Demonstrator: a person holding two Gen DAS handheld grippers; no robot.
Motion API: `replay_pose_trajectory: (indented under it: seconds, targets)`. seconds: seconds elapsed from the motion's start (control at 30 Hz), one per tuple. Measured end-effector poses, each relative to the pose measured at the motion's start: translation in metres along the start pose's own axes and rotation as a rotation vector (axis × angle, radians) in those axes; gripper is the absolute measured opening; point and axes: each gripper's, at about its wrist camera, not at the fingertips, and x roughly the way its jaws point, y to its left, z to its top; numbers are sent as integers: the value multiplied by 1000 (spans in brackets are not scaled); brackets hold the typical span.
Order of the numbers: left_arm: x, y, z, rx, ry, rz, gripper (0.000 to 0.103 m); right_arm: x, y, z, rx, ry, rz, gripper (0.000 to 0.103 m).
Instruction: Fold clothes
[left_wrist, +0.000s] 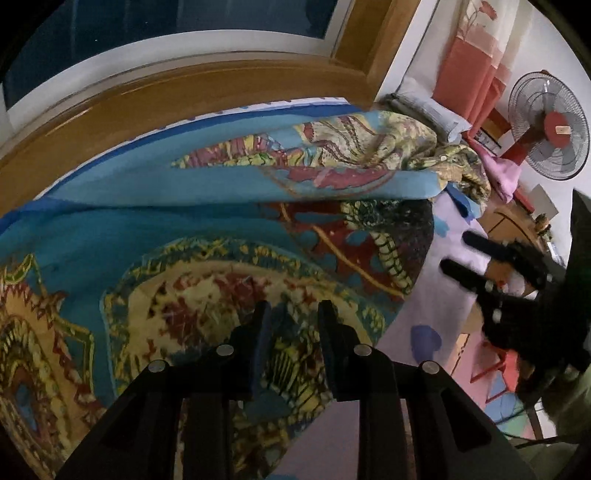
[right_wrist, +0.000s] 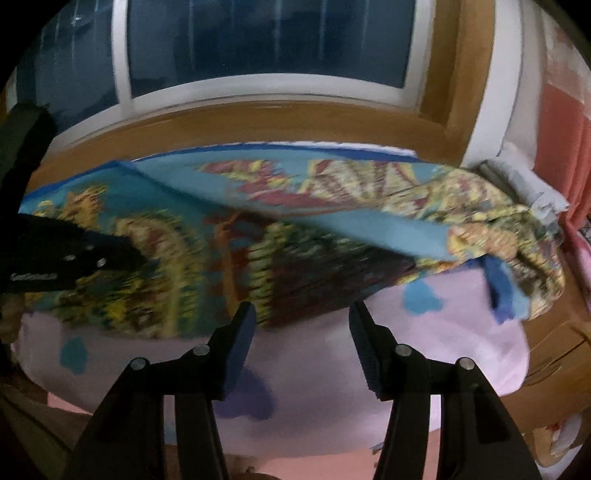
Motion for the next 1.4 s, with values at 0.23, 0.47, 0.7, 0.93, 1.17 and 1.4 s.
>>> replay_pose_trajectory:
  seconds: [0.23, 0.47, 0.7, 0.93, 1.17, 1.4]
  targets:
    - [17, -5, 12, -79, 14, 50, 26, 24, -62, 21, -55, 8, -20, 53]
    - [36, -13, 16, -292, 9, 129, 26, 63, -85, 38, -244, 16, 131, 53]
    - [48, -23, 9, -492, -24, 219, 26, 90, -100, 56, -447, 29, 335, 4]
    - [50, -27, 5, -544, -6, 258, 26, 87, -120, 110, -479, -46, 383, 3]
    - [52, -25, 7, -554, 8, 254, 26, 137, -118, 171, -455, -25, 284, 3]
    - [51, -26, 3, -537, 22, 251, 26, 234, -124, 201, -365, 192, 139, 3]
